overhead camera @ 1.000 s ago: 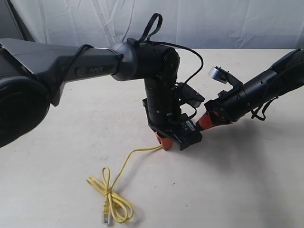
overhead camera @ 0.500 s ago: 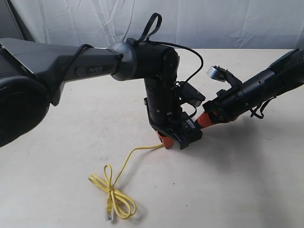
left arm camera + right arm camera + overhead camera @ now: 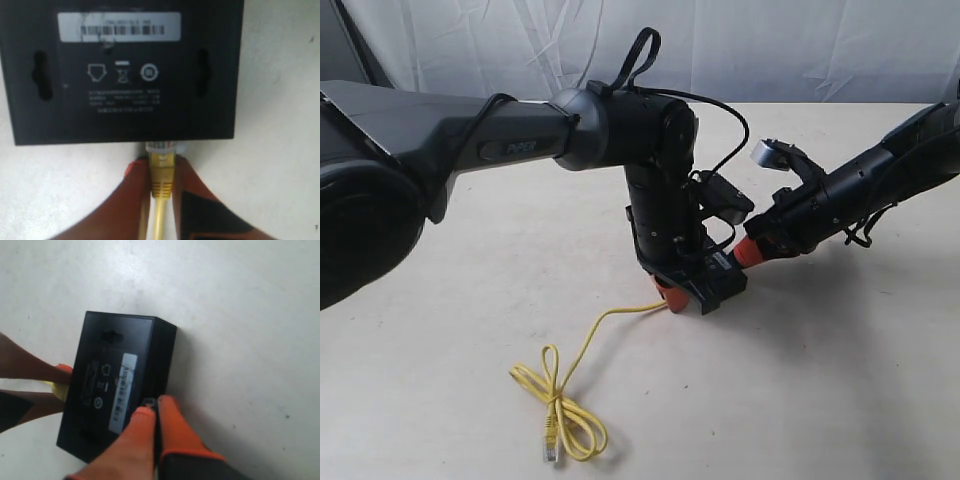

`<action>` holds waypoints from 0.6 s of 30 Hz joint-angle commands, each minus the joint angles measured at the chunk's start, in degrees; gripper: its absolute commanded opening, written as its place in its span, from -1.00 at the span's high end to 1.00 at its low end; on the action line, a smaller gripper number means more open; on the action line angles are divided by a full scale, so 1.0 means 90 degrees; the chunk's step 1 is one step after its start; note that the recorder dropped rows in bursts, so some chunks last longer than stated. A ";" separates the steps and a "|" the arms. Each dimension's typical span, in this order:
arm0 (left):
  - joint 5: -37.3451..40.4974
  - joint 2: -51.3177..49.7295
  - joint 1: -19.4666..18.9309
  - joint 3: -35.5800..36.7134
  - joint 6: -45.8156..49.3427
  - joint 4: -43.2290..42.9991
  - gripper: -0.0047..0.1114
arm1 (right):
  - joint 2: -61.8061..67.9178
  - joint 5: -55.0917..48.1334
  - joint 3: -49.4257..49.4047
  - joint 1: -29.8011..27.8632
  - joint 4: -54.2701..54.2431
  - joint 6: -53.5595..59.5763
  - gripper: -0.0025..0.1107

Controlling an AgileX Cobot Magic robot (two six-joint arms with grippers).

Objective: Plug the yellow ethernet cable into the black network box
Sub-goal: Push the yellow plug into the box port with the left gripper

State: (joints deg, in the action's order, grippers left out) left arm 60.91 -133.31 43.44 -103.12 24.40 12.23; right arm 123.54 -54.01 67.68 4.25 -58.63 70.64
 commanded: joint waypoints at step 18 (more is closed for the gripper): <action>-0.1081 -0.0036 0.0007 -0.0031 0.0006 0.0661 0.92 | -0.0003 -0.0630 0.0005 0.0167 -0.0091 0.0252 0.97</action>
State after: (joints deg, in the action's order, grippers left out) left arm 59.65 -133.35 43.44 -102.89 24.40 13.55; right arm 123.54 -53.42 67.68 4.57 -58.52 72.37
